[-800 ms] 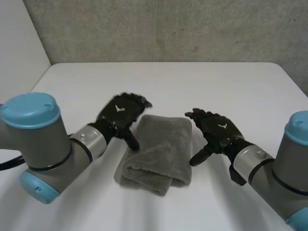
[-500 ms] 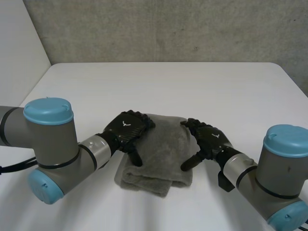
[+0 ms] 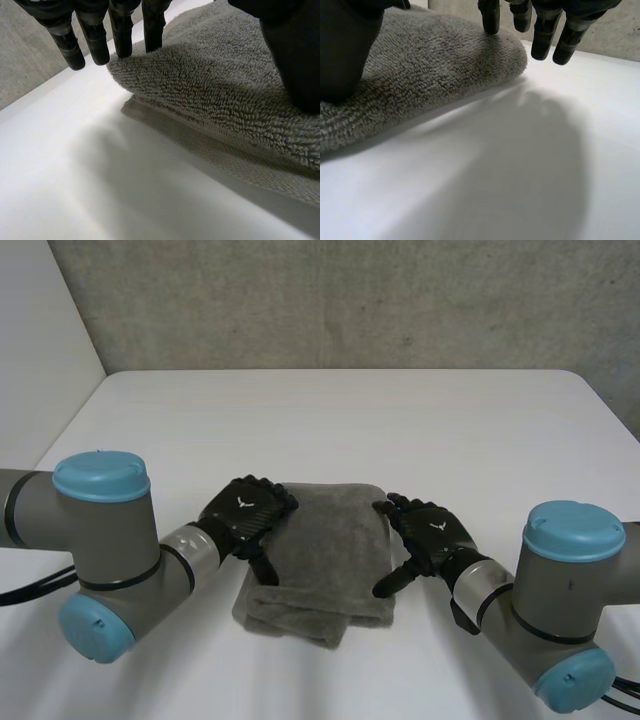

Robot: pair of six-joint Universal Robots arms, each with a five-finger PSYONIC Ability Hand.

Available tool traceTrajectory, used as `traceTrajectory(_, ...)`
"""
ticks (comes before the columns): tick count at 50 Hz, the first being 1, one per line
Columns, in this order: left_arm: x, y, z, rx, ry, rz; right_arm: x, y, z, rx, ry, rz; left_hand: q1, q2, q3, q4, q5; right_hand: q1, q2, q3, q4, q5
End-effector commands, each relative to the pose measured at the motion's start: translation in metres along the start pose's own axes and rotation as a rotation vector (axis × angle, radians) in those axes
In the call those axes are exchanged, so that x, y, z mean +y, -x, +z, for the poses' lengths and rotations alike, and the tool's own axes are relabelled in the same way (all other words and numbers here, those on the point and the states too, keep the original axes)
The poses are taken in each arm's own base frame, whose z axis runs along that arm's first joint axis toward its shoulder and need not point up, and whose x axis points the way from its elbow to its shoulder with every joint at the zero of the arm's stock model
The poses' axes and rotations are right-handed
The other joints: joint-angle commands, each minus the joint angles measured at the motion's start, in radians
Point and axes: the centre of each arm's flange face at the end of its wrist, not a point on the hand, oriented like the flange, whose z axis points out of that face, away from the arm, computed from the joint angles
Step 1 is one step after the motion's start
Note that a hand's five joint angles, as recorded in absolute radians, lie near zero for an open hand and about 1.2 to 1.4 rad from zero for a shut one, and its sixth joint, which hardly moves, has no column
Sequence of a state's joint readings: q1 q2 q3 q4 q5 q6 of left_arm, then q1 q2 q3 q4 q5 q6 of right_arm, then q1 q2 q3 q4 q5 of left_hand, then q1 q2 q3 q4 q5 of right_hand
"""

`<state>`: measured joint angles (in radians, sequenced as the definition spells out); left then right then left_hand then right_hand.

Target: Fold the towel.

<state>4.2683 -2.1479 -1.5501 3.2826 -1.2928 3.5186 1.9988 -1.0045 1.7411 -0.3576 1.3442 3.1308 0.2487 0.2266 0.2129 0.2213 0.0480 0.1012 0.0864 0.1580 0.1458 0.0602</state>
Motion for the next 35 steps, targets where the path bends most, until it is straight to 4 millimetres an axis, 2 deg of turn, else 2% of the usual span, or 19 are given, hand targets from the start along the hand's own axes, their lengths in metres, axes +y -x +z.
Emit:
traceTrajectory(1,-0.003,0.000,-0.001,0.001,-0.008,-0.006,-0.003,-0.002,0.000,0.010,-0.005,-0.012,-0.085,-0.063,-0.038,-0.047,-0.048,-0.101,-0.086,0.016,0.029,-0.060)
traceTrajectory(4,-0.005,-0.002,-0.003,0.006,-0.010,-0.009,-0.006,-0.002,0.000,0.007,-0.012,-0.012,-0.082,-0.060,-0.038,-0.047,-0.048,-0.101,-0.086,0.016,0.029,-0.060)
traceTrajectory(6,-0.017,-0.001,-0.009,-0.003,-0.040,-0.009,-0.024,-0.002,-0.005,0.011,-0.057,-0.020,-0.085,-0.063,-0.038,-0.047,-0.048,-0.101,-0.086,0.016,0.029,-0.060)
traceTrajectory(7,-0.017,-0.001,-0.009,-0.003,-0.040,-0.009,-0.024,-0.002,-0.005,0.011,-0.057,-0.020,-0.085,-0.063,-0.038,-0.047,-0.048,-0.101,-0.086,0.016,0.029,-0.060)
traceTrajectory(9,-0.041,0.002,-0.021,-0.018,-0.107,-0.026,-0.051,-0.004,-0.016,0.019,-0.107,-0.029,-0.085,-0.063,-0.038,-0.047,-0.048,-0.101,-0.086,0.016,0.029,-0.060)
traceTrajectory(10,-0.041,0.002,-0.021,-0.018,-0.107,-0.026,-0.051,-0.004,-0.017,0.019,-0.107,-0.029,-0.085,-0.063,-0.038,-0.047,-0.048,-0.101,-0.086,0.016,0.029,-0.060)
traceTrajectory(11,-0.051,0.004,-0.026,-0.025,-0.138,-0.050,-0.063,-0.004,-0.024,0.022,-0.125,-0.036,-0.082,-0.060,-0.038,-0.047,-0.048,-0.101,-0.086,0.016,0.029,-0.060)
traceTrajectory(12,-0.051,0.004,-0.027,-0.025,-0.139,-0.051,-0.063,-0.004,-0.024,0.022,-0.126,-0.036,-0.082,-0.060,-0.038,-0.047,-0.048,-0.101,-0.086,0.016,0.029,-0.060)
traceTrajectory(14,-0.073,0.009,-0.037,-0.039,-0.206,-0.113,-0.095,-0.006,-0.039,0.038,-0.190,-0.057,-0.085,-0.063,-0.038,-0.047,-0.048,-0.101,-0.086,0.016,0.029,-0.060)
traceTrajectory(15,-0.073,0.009,-0.037,-0.039,-0.206,-0.113,-0.095,-0.006,-0.039,0.038,-0.190,-0.057,-0.085,-0.063,-0.038,-0.047,-0.048,-0.101,-0.086,0.016,0.029,-0.060)
traceTrajectory(17,-0.100,0.016,-0.053,-0.059,-0.295,-0.179,-0.124,-0.013,-0.053,0.073,-0.252,-0.091,-0.082,-0.060,-0.038,-0.047,-0.048,-0.101,-0.086,0.016,0.029,-0.060)
traceTrajectory(18,-0.100,0.016,-0.053,-0.059,-0.296,-0.179,-0.124,-0.013,-0.053,0.073,-0.253,-0.092,-0.082,-0.060,-0.038,-0.047,-0.048,-0.101,-0.086,0.016,0.029,-0.060)
traceTrajectory(20,-0.124,0.028,-0.067,-0.105,-0.376,-0.253,-0.149,-0.023,-0.066,0.121,-0.296,-0.139,-0.082,-0.060,-0.038,-0.047,-0.048,-0.101,-0.086,0.016,0.029,-0.060)
traceTrajectory(23,-0.133,0.034,-0.073,-0.141,-0.405,-0.289,-0.159,-0.027,-0.071,0.142,-0.308,-0.163,-0.085,-0.063,-0.038,-0.047,-0.048,-0.101,-0.086,0.016,0.029,-0.060)
traceTrajectory(25,-0.146,0.046,-0.083,-0.234,-0.453,-0.335,-0.177,-0.031,-0.079,0.171,-0.324,-0.194,-0.085,-0.063,-0.038,-0.047,-0.048,-0.101,-0.086,0.016,0.029,-0.060)
traceTrajectory(26,-0.146,0.046,-0.083,-0.235,-0.453,-0.336,-0.177,-0.031,-0.079,0.171,-0.324,-0.194,-0.085,-0.063,-0.038,-0.047,-0.048,-0.101,-0.086,0.016,0.029,-0.060)
traceTrajectory(29,-0.153,0.062,-0.095,-0.399,-0.456,-0.369,-0.201,-0.035,-0.087,0.207,-0.337,-0.198,-0.085,-0.063,-0.038,-0.047,-0.048,-0.101,-0.086,0.016,0.029,-0.060)
traceTrajectory(35,-0.150,0.069,-0.100,-0.471,-0.396,-0.392,-0.213,-0.048,-0.092,0.287,-0.335,-0.189,-0.085,-0.063,-0.038,-0.047,-0.048,-0.101,-0.086,0.016,0.029,-0.060)
